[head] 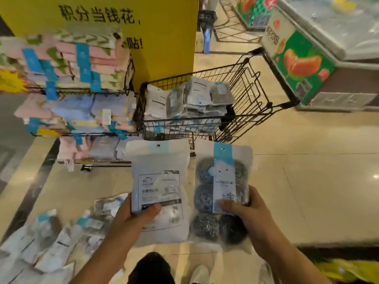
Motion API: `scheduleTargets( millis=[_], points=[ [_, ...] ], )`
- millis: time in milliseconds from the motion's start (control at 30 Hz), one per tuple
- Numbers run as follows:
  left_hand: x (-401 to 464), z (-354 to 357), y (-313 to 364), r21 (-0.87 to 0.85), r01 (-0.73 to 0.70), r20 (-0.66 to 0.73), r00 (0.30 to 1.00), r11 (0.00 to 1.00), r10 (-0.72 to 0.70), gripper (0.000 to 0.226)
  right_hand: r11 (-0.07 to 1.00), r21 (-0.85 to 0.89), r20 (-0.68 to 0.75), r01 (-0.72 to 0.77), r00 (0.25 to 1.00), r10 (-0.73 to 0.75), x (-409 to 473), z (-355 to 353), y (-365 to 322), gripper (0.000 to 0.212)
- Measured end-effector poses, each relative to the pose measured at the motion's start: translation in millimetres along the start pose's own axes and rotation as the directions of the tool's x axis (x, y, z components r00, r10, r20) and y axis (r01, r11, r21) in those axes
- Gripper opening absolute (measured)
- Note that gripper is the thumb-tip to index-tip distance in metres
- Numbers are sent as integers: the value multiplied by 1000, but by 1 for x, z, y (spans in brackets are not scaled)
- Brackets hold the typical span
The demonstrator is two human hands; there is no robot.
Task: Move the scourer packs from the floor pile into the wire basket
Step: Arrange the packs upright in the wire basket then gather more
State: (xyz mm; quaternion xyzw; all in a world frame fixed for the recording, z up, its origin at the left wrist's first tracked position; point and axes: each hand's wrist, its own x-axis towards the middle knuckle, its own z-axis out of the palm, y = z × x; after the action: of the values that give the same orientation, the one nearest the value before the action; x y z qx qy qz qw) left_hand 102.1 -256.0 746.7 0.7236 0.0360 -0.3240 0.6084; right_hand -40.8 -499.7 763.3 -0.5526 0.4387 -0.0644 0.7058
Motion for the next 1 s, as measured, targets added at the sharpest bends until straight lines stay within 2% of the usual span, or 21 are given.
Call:
scheduleTargets(
  millis=[100,233,333,467,733,833,933,1000],
  points=[
    [22,21,18,16,14,7,1000,1000,-14,37,1000,20,-11,0,1000,1,26,-11,-17,97],
    [63,37,43,-2,22,-17,1000,1000,-22,39,999,43,13,-19,1000,19,70,-10,-41,86],
    [107,47,62,-28,33,2,999,999,-33,58,998,36,20,-43,999,42,112,-3,-63,85],
    [175,57,92,-38,43,32,999,998,-41,42,997,25,5,-68,998,67,176,11,-95,89],
    [287,51,161,27,19,66,998,999,-21,50,997,26,-4,-76,997,76,274,52,-149,77],
    [325,44,182,30,11,91,996,999,-14,58,994,35,10,-108,994,108,307,67,-163,87],
    [376,36,202,29,-1,68,998,1000,-1,43,992,17,28,-127,992,127,346,84,-180,87],
    [415,32,211,42,-17,23,1000,999,16,39,992,-16,36,-123,992,124,379,93,-190,77]
  ],
)
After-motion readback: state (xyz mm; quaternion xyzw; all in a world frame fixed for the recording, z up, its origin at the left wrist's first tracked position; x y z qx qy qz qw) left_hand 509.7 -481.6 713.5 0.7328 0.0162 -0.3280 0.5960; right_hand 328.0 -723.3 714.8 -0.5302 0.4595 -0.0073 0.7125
